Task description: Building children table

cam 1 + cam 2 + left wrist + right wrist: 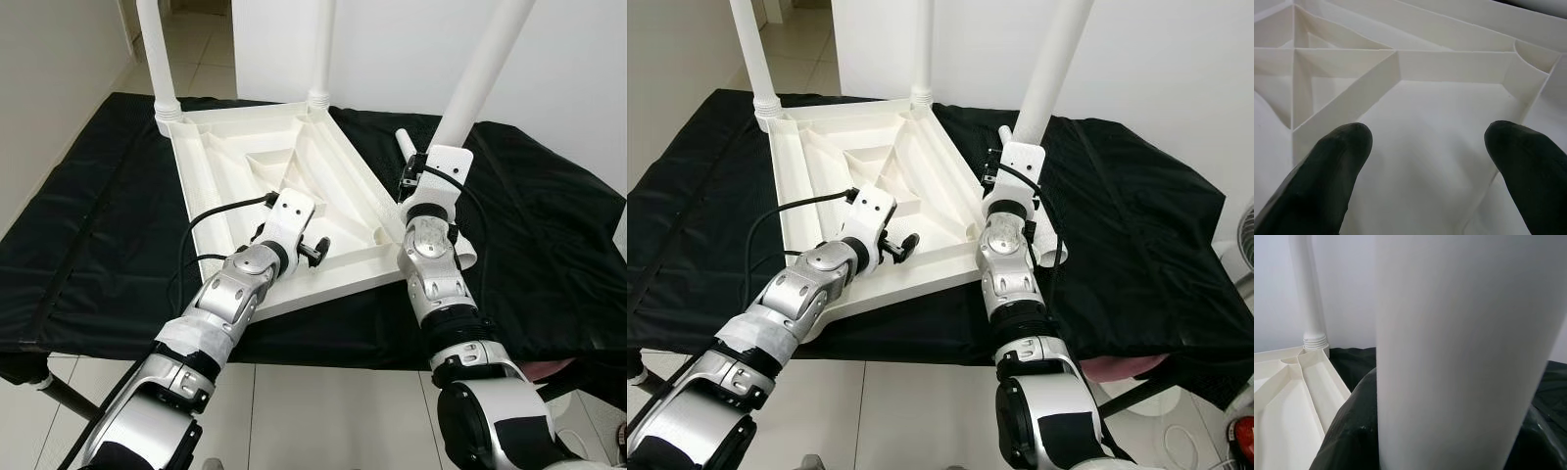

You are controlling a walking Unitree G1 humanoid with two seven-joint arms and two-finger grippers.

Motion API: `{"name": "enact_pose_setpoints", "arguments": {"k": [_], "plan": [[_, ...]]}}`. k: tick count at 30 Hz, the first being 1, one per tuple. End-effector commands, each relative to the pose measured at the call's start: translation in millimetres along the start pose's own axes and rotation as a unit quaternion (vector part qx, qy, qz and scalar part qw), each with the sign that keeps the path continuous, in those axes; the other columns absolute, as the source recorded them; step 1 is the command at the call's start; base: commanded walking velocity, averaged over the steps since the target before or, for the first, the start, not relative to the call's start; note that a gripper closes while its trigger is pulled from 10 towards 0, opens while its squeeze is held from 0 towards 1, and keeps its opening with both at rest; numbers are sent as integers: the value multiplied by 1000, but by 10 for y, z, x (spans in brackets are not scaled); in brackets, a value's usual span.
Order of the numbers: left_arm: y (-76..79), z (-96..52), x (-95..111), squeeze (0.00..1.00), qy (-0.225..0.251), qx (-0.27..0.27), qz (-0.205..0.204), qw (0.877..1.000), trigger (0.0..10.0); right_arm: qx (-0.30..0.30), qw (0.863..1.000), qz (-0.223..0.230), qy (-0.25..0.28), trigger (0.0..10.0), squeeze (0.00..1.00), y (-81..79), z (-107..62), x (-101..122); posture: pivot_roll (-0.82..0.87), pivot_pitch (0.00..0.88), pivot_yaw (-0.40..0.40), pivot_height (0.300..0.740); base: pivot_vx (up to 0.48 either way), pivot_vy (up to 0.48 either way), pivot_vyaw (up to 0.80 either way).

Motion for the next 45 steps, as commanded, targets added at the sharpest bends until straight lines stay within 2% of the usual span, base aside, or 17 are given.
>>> {"name": "enact_pose_setpoints", "arguments": {"k": [1, 5, 10, 15, 22, 27, 28, 31, 34, 38, 45], "plan": [[315, -24, -69, 0, -31, -175, 14, 984, 10000, -9, 1000, -1, -5, 10000, 0, 57, -9, -27, -33, 0, -28, 740, 0, 0, 0], [342, -22, -55, 0, -28, -182, 17, 983, 10000, -11, 1000, 0, -6, 10000, 0, 63, -12, -31, -35, 0, -26, 740, 0, 0, 0], [493, -66, 97, 0, -5, -226, 21, 974, 10000, -12, 1000, -1, -8, 10000, 0, 68, -26, -40, -38, 0, -24, 740, 0, 0, 0], [607, -74, 51, 0, -11, -245, 34, 969, 10000, -14, 1000, -1, -9, 10000, 0, 71, -36, -34, -40, 0, -19, 740, 0, 0, 0], [671, -59, -13, 0, -20, -247, 42, 968, 10000, -16, 1000, -2, -10, 10000, 0, 80, -53, -44, -41, 0, -12, 740, 0, 0, 0], [645, -16, -23, 0, -26, -231, 48, 971, 10000, -17, 1000, -2, -12, 10000, 0, 83, -72, -57, -45, 0, -4, 740, 0, 0, 0], [593, 33, -29, 0, -34, -210, 46, 976, 10000, -18, 1000, -2, -14, 10000, 0, 86, -78, -62, -48, 1, 1, 740, 0, 0, 0], [569, 52, -31, 0, -37, -201, 45, 978, 10000, -19, 1000, -2, -14, 10000, 0, 89, -81, -63, -48, 1, 1, 740, 0, 0, 0], [463, 130, -32, 0, -48, -163, 46, 984, 10000, -22, 1000, -2, -17, 10000, 0, 103, -93, -71, -51, 6, 7, 740, 0, 0, 0], [392, 191, -31, 0, -53, -138, 46, 988, 10000, -24, 1000, -3, -18, 10000, 0, 102, -105, -78, -52, 10, 8, 740, 0, 0, 0], [391, 232, -24, 0, -58, -133, 50, 988, 10000, -23, 1000, -2, -20, 10000, 0, 85, -124, -82, -53, 14, 13, 740, 0, 0, 0]]}}
Point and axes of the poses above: a point about 5 cm out from each wrist's last joint towards the gripper, its own z axis pointing out of the wrist towards the gripper, its own x axis along the axis of the wrist's last joint, y = z × x, the point moved 3 cm from there along z, pointing out of the wrist towards the gripper, and after that the axes turned 8 degrees about -z, right-handed, at the moved point
